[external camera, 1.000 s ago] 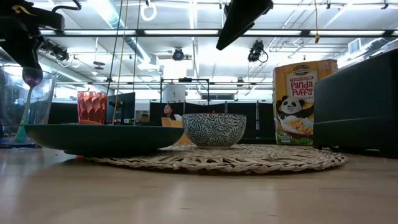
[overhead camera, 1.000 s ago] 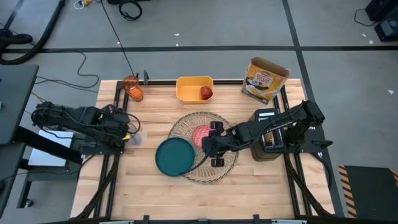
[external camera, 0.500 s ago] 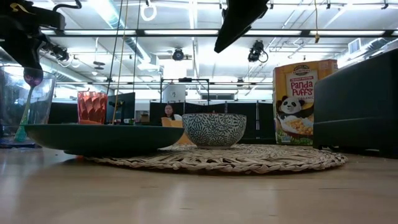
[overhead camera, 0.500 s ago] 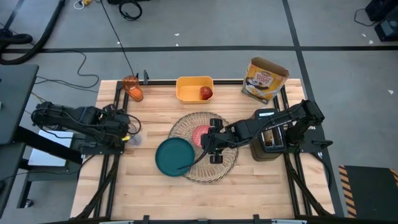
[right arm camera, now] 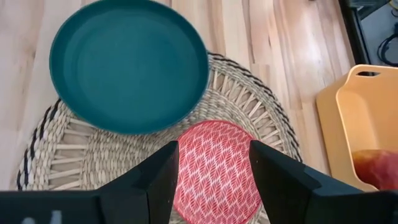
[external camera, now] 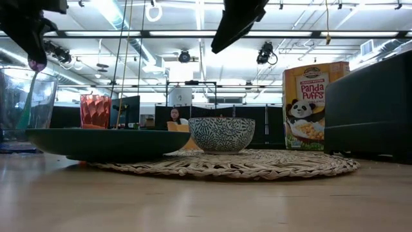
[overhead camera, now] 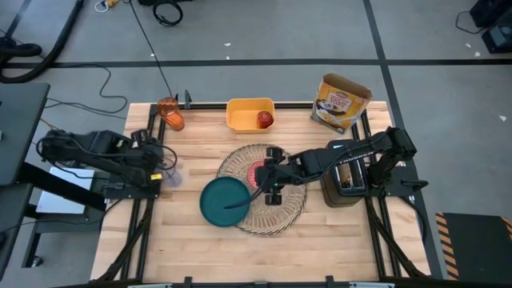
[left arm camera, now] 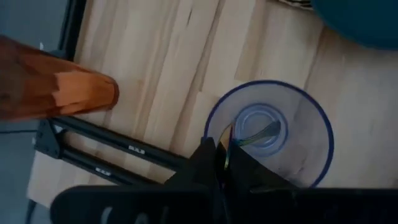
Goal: Arrange a breakfast setting
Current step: Put the blue spoon on the right side of the brown table mat
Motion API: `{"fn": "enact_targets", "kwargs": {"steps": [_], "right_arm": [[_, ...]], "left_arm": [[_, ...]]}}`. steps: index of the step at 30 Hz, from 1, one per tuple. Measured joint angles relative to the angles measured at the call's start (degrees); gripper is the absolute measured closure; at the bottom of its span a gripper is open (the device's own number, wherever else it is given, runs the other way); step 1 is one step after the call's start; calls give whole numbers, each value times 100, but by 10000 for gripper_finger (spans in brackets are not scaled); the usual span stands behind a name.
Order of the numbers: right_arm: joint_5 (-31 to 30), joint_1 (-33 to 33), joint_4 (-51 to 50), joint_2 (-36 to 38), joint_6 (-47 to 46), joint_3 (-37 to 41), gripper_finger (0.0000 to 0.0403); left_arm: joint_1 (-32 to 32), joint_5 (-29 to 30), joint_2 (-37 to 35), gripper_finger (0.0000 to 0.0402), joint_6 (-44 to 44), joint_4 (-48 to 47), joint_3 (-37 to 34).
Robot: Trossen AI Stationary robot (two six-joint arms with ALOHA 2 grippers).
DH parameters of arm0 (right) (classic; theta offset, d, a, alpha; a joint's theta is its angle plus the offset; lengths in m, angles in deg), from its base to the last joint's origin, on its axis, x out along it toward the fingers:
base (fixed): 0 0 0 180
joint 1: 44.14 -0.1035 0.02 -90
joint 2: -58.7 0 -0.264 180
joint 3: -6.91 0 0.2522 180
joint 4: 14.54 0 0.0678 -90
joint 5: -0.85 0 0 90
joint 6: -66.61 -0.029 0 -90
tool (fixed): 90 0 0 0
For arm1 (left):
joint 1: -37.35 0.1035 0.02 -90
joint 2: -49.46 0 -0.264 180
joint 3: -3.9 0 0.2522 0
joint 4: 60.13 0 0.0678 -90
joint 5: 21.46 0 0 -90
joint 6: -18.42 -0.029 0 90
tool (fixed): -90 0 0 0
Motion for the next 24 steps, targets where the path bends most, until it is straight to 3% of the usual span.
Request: {"fn": "enact_targets", "kwargs": {"steps": [9, 18, 20, 24], "right_arm": [[-92, -5, 323, -2, 135, 0, 199], [-98, -47, 770, -2, 153, 0, 199], [-161, -107, 875, -2, 155, 0, 199], [-595, -339, 1267, -3, 519, 0, 199]], "left_arm": [[9, 308, 21, 387, -709, -48, 1023], [169, 622, 236, 387, -1714, -34, 2840], [256, 716, 278, 387, -1598, -33, 3151], [374, 736, 314, 386, -415, -16, 3340]]}}
